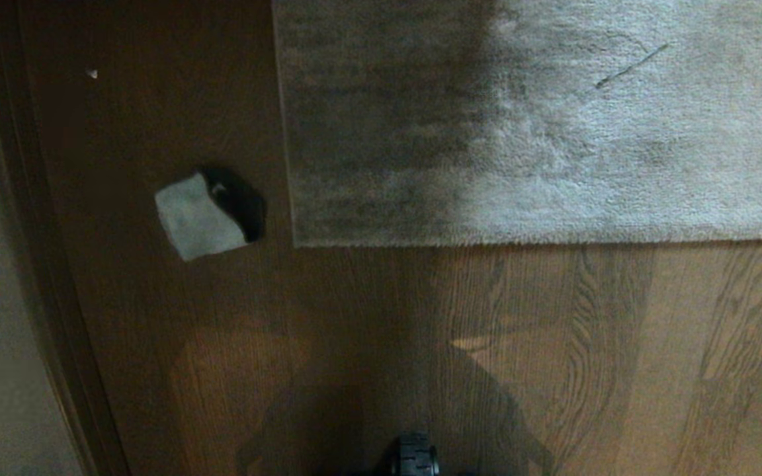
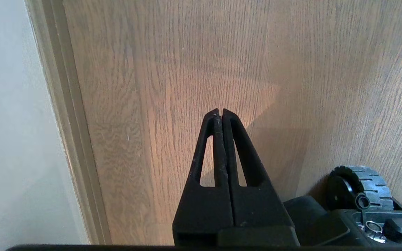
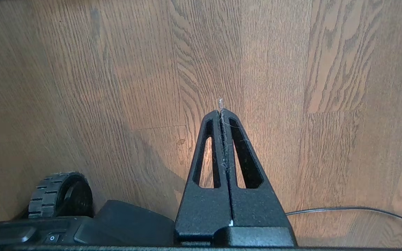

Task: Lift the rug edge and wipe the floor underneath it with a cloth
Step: Pick up the rag

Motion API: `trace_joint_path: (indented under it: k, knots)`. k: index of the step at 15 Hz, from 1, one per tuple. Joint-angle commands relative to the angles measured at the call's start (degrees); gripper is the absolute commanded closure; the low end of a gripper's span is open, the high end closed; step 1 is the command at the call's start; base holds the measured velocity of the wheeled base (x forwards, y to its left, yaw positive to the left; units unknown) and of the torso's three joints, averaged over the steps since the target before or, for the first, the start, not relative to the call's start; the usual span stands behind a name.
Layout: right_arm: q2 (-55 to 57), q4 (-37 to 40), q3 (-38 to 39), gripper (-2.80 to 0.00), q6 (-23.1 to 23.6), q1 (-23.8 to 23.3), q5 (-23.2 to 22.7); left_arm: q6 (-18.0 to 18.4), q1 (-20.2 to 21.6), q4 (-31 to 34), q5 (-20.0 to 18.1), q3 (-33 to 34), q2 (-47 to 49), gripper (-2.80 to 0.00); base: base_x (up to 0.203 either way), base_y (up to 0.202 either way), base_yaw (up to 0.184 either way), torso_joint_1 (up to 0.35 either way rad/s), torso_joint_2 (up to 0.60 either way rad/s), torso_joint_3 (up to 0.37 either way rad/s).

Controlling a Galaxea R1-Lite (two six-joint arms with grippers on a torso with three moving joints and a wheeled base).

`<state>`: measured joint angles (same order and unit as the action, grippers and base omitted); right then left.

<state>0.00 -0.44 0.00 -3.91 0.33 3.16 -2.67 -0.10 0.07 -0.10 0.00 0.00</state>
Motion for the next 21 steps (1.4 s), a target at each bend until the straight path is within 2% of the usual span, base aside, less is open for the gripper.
trace_joint_path:
  k: [1, 21]
  knots:
    - [0.00, 0.00, 0.00, 0.00, -0.04, 0.02, 0.01, -0.05, 0.01, 0.01, 0.01, 0.00, 0.00, 0.00, 0.000, 0.000, 0.000, 0.000, 0.00, 0.000]
    - [0.00, 0.00, 0.00, 0.00, -0.04, 0.02, 0.01, -0.14, 0.01, -0.06, 0.01, -0.09, 0.00, 0.00, 0.000, 0.000, 0.000, 0.000, 0.00, 0.000]
